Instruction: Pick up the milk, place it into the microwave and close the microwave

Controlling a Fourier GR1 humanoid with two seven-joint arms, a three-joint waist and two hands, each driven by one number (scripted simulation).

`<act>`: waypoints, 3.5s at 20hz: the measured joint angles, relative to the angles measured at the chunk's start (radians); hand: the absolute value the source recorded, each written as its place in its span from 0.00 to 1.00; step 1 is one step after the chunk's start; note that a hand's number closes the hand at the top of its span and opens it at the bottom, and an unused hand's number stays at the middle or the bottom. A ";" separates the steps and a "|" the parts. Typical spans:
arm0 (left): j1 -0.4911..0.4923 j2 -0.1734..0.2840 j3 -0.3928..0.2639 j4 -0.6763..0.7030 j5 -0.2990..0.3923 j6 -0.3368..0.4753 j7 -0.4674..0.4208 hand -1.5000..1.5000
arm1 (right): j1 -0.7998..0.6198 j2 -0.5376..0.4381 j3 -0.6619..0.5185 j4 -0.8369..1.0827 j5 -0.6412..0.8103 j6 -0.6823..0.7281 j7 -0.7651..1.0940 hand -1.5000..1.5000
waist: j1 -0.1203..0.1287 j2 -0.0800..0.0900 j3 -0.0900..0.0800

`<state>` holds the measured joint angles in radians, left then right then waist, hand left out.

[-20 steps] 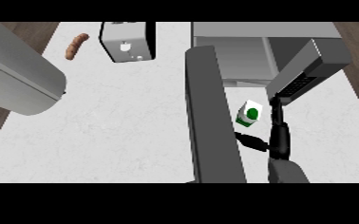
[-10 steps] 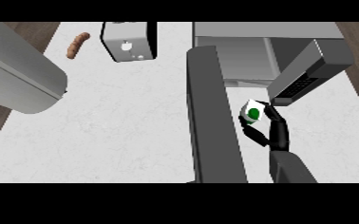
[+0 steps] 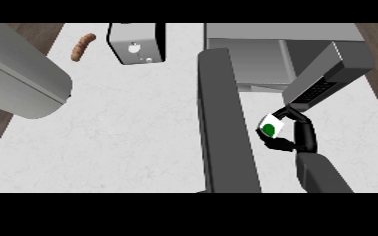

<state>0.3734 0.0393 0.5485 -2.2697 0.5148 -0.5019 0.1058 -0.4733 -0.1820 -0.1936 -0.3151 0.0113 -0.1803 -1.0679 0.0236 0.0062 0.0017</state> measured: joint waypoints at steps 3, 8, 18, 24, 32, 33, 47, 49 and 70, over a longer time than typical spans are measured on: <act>-0.004 0.001 0.005 0.008 0.011 -0.005 -0.001 0.00 | -0.005 -0.025 0.007 0.019 0.010 0.054 -0.020 1.00 | 0.003 0.001 0.001; 0.002 -0.001 0.014 0.015 0.014 -0.018 -0.007 0.00 | -0.001 -0.031 0.042 0.002 0.027 0.157 -0.027 1.00 | -0.004 -0.002 0.000; 0.001 -0.004 0.049 0.044 0.014 -0.024 -0.005 0.00 | 0.045 0.012 0.120 -0.246 0.028 0.266 0.071 1.00 | -0.024 -0.010 -0.002; 0.010 -0.015 0.071 0.072 0.011 -0.066 -0.029 0.00 | 0.029 0.045 0.140 -0.420 0.030 0.207 0.219 1.00 | -0.022 -0.009 -0.002; 0.010 0.003 0.097 0.078 0.052 -0.077 -0.013 0.00 | -0.110 0.090 0.162 -0.449 0.104 0.049 0.391 1.00 | -0.011 -0.005 -0.002; -0.001 -0.004 0.093 0.089 0.034 -0.077 -0.021 0.00 | -0.137 0.086 0.161 -0.422 0.117 0.037 0.396 1.00 | -0.010 -0.004 -0.002; -0.080 0.009 0.058 0.135 -0.012 -0.076 -0.014 0.00 | -0.480 0.042 0.088 -0.009 0.245 -0.206 0.430 1.00 | 0.037 0.017 -0.001; -0.093 0.020 0.062 0.156 -0.011 -0.081 -0.019 0.00 | -0.508 0.036 0.072 0.028 0.244 -0.227 0.421 1.00 | 0.043 0.020 0.000; -0.163 0.038 0.025 0.197 -0.054 -0.087 -0.023 0.00 | -0.582 -0.116 0.095 0.250 0.372 -0.639 0.505 0.00 | 0.113 0.066 0.000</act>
<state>0.2103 0.0775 0.5739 -2.0723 0.4608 -0.5888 0.0831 -1.0552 -0.2982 -0.0983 -0.0648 0.3833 -0.8189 -0.5631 0.1370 0.0722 0.0019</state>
